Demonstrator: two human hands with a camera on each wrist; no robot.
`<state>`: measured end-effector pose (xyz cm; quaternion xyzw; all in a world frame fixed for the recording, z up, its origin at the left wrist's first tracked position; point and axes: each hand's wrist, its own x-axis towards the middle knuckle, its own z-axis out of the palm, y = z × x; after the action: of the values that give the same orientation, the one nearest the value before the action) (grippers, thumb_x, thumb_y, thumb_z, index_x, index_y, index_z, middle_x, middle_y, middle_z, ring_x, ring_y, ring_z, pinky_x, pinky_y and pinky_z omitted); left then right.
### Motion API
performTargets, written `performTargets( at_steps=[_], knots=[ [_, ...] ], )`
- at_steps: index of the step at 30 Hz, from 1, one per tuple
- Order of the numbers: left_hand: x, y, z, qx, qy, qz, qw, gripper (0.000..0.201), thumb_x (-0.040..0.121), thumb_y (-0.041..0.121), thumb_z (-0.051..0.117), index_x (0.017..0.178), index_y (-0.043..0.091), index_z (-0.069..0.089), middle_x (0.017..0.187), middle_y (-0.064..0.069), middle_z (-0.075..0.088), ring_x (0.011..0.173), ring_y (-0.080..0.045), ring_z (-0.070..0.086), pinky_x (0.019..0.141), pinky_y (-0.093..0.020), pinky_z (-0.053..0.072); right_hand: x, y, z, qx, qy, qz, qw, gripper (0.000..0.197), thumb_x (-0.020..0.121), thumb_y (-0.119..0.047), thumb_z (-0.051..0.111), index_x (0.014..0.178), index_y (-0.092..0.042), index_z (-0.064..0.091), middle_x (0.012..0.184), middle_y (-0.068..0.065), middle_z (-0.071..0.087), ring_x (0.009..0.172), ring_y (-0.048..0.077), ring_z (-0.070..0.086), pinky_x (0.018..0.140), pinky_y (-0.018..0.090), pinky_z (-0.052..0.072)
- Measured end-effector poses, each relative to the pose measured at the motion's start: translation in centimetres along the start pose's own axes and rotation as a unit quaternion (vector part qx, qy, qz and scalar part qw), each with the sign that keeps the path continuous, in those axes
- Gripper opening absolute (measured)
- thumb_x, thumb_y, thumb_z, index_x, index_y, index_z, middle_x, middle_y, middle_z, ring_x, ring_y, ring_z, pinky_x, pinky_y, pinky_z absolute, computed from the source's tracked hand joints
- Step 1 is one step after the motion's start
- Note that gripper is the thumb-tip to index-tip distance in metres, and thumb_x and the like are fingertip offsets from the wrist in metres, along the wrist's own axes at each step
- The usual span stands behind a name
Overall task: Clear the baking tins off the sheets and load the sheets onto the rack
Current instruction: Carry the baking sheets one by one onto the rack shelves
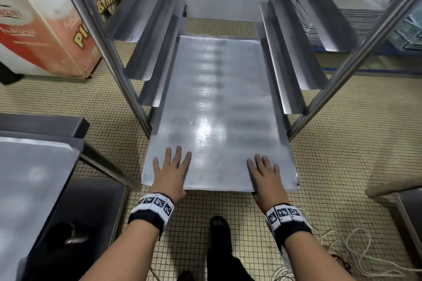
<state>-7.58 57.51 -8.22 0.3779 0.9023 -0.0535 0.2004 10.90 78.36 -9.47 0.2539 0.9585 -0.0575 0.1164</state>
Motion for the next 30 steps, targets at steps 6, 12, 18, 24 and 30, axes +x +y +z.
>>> performTargets(
  at_steps=[6, 12, 18, 24, 30],
  knots=[
    [2.9, -0.6, -1.0, -0.008, 0.017, -0.003, 1.000, 0.115, 0.079, 0.022, 0.076, 0.157, 0.030, -0.008, 0.164, -0.003, -0.020, 0.150, -0.031, -0.020, 0.118, -0.062, -0.005, 2.8, 0.2, -0.8, -0.009, -0.004, -0.005, 1.000, 0.103, 0.081, -0.015, 0.073, 0.156, -0.018, 0.001, 0.163, 0.010, -0.006, 0.150, 0.031, -0.008, 0.121, 0.051, -0.003],
    [7.2, -1.4, -3.0, -0.007, 0.014, -0.008, 1.000, 0.118, 0.076, 0.028, 0.081, 0.157, 0.031, -0.005, 0.164, -0.002, -0.018, 0.150, -0.029, -0.018, 0.119, -0.060, -0.006, 6.9, 0.6, -2.2, 0.003, -0.002, -0.001, 1.000, 0.102, 0.081, -0.023, 0.071, 0.156, -0.019, 0.001, 0.163, 0.009, -0.006, 0.150, 0.028, -0.008, 0.121, 0.050, -0.003],
    [11.1, -1.8, -5.3, -0.014, 0.010, -0.009, 1.000, 0.118, 0.076, 0.032, 0.081, 0.157, 0.031, -0.005, 0.164, -0.001, -0.018, 0.150, -0.029, -0.018, 0.120, -0.059, -0.004, 11.2, 1.3, -3.2, -0.005, 0.010, -0.003, 1.000, 0.101, 0.081, -0.025, 0.068, 0.156, -0.018, 0.001, 0.163, 0.010, -0.006, 0.150, 0.029, -0.006, 0.121, 0.051, 0.001],
    [14.2, -1.7, -7.2, -0.017, 0.019, -0.013, 1.000, 0.119, 0.074, 0.032, 0.083, 0.158, 0.030, -0.002, 0.165, -0.001, -0.015, 0.151, -0.029, -0.016, 0.120, -0.060, -0.002, 14.8, 2.1, -4.0, -0.018, 0.015, -0.006, 1.000, 0.101, 0.080, -0.029, 0.067, 0.156, -0.018, 0.001, 0.163, 0.011, -0.005, 0.150, 0.030, -0.005, 0.121, 0.052, 0.003],
    [17.2, -2.2, -8.1, -0.016, 0.038, -0.014, 0.999, 0.119, 0.072, 0.028, 0.083, 0.157, 0.033, 0.000, 0.165, 0.000, -0.010, 0.152, -0.028, -0.012, 0.120, -0.060, -0.003, 17.9, 2.8, -4.8, -0.023, 0.014, -0.014, 1.000, 0.099, 0.082, -0.032, 0.065, 0.156, -0.017, 0.001, 0.163, 0.012, -0.006, 0.150, 0.031, -0.004, 0.120, 0.054, 0.004]
  ],
)
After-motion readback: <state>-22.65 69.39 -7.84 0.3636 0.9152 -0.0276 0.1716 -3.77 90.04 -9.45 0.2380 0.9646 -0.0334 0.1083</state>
